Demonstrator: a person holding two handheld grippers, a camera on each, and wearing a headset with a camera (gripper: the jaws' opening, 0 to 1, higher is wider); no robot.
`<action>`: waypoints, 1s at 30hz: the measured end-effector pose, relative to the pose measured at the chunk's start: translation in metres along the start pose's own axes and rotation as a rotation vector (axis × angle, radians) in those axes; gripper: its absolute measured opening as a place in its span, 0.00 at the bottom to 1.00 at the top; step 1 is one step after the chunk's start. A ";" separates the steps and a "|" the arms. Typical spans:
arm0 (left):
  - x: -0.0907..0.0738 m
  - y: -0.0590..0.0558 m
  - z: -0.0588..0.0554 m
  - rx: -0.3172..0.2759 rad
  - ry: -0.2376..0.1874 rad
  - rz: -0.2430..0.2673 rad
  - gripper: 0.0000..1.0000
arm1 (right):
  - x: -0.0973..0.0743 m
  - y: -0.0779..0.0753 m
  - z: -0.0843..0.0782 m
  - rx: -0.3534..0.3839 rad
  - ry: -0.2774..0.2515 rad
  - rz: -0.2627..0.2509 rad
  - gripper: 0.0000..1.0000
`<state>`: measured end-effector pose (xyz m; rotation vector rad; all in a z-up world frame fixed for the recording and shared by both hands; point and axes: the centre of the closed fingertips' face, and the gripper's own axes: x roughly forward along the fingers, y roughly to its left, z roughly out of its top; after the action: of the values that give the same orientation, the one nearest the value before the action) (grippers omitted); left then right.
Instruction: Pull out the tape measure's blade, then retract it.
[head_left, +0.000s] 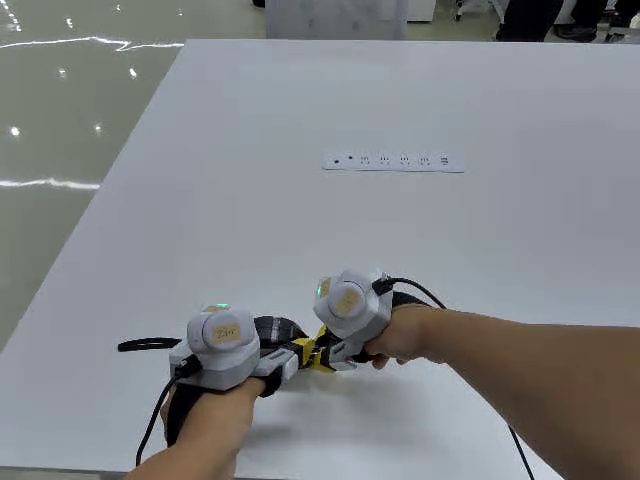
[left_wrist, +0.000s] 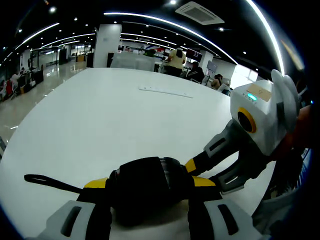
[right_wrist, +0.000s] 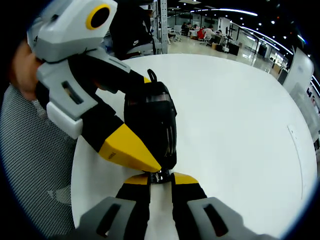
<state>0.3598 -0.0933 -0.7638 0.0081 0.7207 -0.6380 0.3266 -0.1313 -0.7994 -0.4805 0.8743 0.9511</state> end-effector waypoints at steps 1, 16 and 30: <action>0.000 0.000 0.000 0.000 0.000 0.000 0.59 | 0.000 0.001 0.000 -0.002 0.002 -0.004 0.15; 0.000 0.000 0.000 -0.001 0.000 -0.002 0.59 | -0.002 0.000 -0.004 -0.025 0.007 0.005 0.14; -0.001 -0.001 0.000 -0.009 -0.002 -0.003 0.59 | 0.001 0.001 0.000 -0.038 0.007 0.010 0.14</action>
<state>0.3590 -0.0937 -0.7627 -0.0017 0.7218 -0.6375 0.3260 -0.1305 -0.8002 -0.5128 0.8665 0.9772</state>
